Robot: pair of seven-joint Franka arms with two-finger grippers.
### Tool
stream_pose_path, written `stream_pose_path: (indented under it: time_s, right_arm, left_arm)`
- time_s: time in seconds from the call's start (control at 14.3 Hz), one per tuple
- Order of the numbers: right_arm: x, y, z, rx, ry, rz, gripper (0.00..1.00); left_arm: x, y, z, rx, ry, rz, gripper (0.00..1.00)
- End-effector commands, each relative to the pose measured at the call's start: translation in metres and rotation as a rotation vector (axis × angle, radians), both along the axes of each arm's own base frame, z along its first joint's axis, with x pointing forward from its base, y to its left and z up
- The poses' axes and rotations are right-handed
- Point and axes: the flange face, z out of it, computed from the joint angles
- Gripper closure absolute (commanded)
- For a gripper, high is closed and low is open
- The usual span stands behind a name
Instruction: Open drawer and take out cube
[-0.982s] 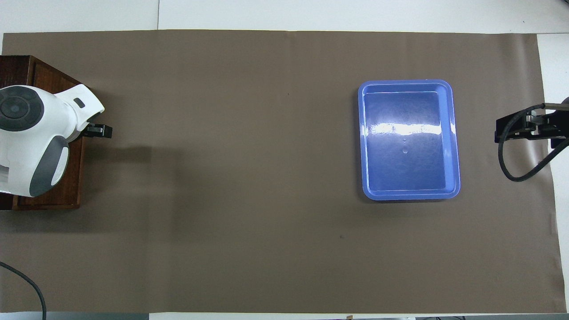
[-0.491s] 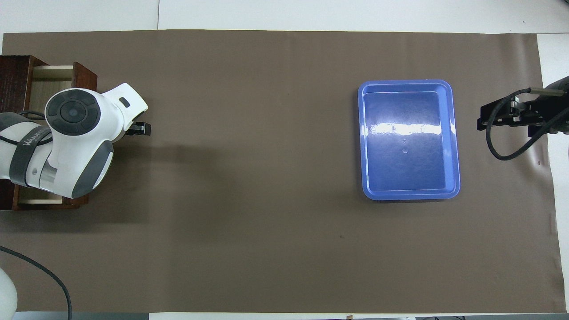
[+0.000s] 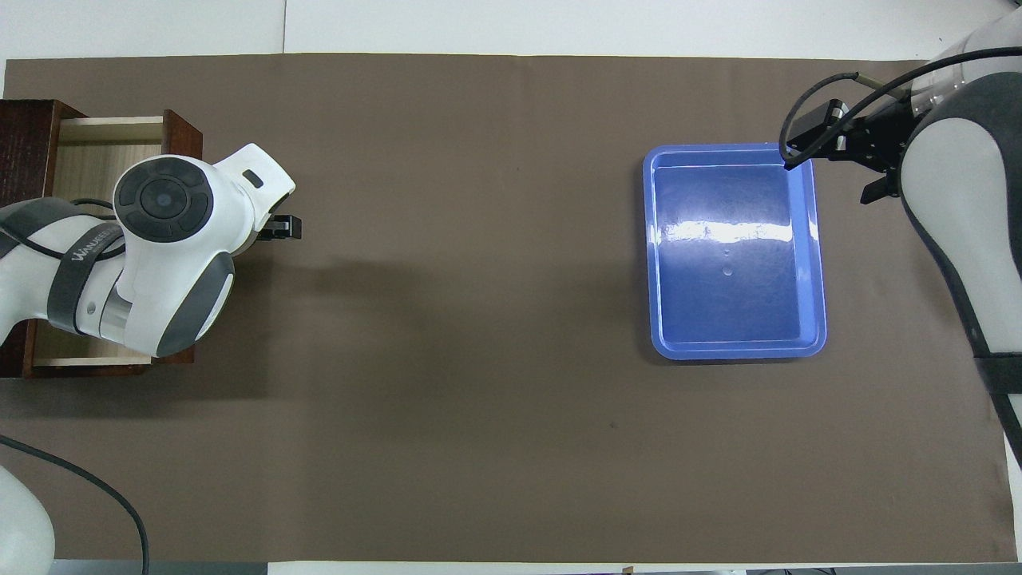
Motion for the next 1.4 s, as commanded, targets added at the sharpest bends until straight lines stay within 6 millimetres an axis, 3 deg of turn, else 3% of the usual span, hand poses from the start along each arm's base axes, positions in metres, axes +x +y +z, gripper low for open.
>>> stream_pose_path:
  time_s: [0.0, 0.49, 0.7, 0.91, 1.26, 1.33]
  right_arm:
    - [-0.004, 0.02, -0.005, 0.02, 0.035, -0.196, 0.0]
    - [-0.02, 0.08, -0.015, 0.038, 0.102, -0.613, 0.0]
    - [-0.023, 0.085, -0.02, 0.065, 0.113, -0.643, 0.0]
    - [-0.025, 0.094, -0.019, 0.11, 0.144, -0.674, 0.0]
    - [-0.031, 0.144, -0.028, 0.112, 0.16, -0.705, 0.0]
    - [-0.033, 0.157, -0.029, 0.113, 0.157, -0.697, 0.0]
  left_arm:
    - [-0.003, -0.02, 0.0, -0.022, 0.009, 0.019, 0.0]
    - [-0.01, -0.043, -0.001, -0.05, 0.001, 0.04, 0.0]
    - [-0.014, -0.055, -0.001, -0.054, -0.001, 0.039, 0.0]
    - [-0.013, -0.05, 0.004, -0.035, 0.022, 0.056, 0.0]
    - [0.024, -0.041, 0.09, -0.123, 0.107, 0.226, 0.0]
    - [0.026, -0.03, 0.105, -0.141, 0.13, 0.265, 0.0]
